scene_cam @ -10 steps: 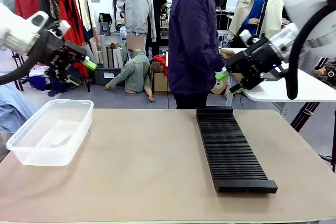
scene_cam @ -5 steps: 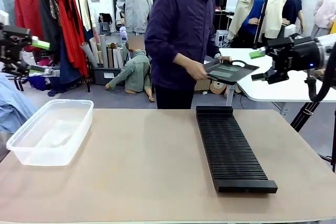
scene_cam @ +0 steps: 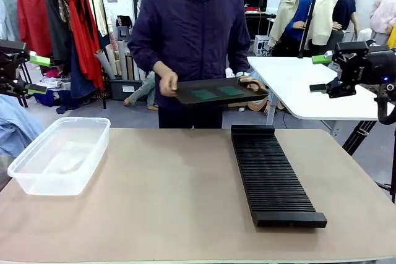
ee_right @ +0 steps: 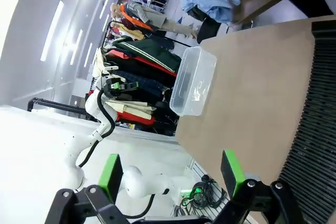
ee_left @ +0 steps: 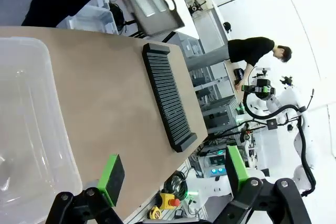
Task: Sort PCBs into racks and boxes based on the side picked up.
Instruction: Pick up the Blank PCB handed by the Human.
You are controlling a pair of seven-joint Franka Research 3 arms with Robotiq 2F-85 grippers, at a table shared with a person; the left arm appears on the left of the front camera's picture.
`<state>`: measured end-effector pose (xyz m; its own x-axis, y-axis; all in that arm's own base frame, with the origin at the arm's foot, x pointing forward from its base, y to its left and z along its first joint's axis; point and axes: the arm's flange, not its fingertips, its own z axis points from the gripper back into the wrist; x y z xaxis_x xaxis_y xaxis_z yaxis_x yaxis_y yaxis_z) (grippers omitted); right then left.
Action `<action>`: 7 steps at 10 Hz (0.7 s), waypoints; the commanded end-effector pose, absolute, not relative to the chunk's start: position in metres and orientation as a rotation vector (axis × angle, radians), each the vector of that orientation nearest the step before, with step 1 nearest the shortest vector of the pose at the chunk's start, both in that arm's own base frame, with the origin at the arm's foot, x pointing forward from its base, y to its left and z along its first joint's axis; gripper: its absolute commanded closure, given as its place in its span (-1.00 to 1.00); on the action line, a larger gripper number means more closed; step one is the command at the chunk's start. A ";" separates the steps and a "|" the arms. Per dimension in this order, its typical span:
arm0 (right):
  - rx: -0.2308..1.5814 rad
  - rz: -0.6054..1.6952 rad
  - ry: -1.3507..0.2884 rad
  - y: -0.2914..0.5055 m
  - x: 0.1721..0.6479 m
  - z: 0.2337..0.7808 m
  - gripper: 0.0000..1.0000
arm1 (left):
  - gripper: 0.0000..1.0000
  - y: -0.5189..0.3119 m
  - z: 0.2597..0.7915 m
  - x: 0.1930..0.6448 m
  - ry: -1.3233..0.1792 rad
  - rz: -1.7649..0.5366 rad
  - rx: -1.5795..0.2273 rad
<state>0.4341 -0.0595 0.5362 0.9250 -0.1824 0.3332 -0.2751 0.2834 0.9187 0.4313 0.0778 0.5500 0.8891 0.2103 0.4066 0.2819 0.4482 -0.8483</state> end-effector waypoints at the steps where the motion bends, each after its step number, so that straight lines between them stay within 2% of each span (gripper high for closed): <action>1: 1.294 0.071 -0.412 -0.058 0.436 0.537 -1.00 | -1.00 0.081 0.549 0.431 -0.497 -0.035 -1.112; 7: 1.294 0.071 -0.412 -0.058 0.436 0.537 -1.00 | -1.00 0.081 0.549 0.431 -0.497 -0.035 -1.112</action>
<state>0.4352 -0.0584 0.5341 0.9270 -0.1803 0.3289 -0.2702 0.2870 0.9190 0.4312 0.0810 0.5487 0.8888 0.2160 0.4041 0.2750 0.4540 -0.8475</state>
